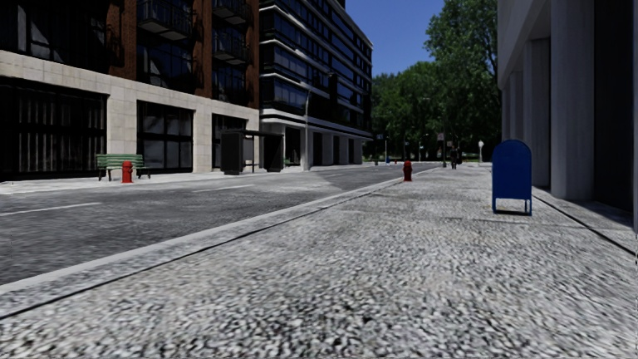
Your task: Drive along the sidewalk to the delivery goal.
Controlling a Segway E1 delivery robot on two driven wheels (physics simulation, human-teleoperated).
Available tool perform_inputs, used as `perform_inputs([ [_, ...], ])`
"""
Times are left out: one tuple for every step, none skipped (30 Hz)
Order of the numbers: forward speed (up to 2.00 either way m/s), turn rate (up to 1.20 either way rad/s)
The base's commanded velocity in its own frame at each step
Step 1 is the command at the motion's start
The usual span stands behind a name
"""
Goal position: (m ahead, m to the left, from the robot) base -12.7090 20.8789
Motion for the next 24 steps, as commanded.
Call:
perform_inputs([
  [0.75,0.78],
  [0.75,0.78],
  [0.75,0.78],
  [0.75,0.78],
  [0.75,0.78],
  [0.75,0.78],
  [0.76,0.78],
  [0.77,0.78],
  [0.77,0.78],
  [0.77,0.78],
  [0.77,0.78],
  [0.77,0.78],
  [0.77,0.78],
  [0.77,0.78],
  [0.77,0.78],
  [0.77,0.78],
  [0.77,0.78],
  [0.77,0.78],
  [0.77,0.78],
  [0.77,0.78],
  [0.77,0.78],
  [0.77,0.78],
  [0.77,0.78],
  [0.77,0.79],
])
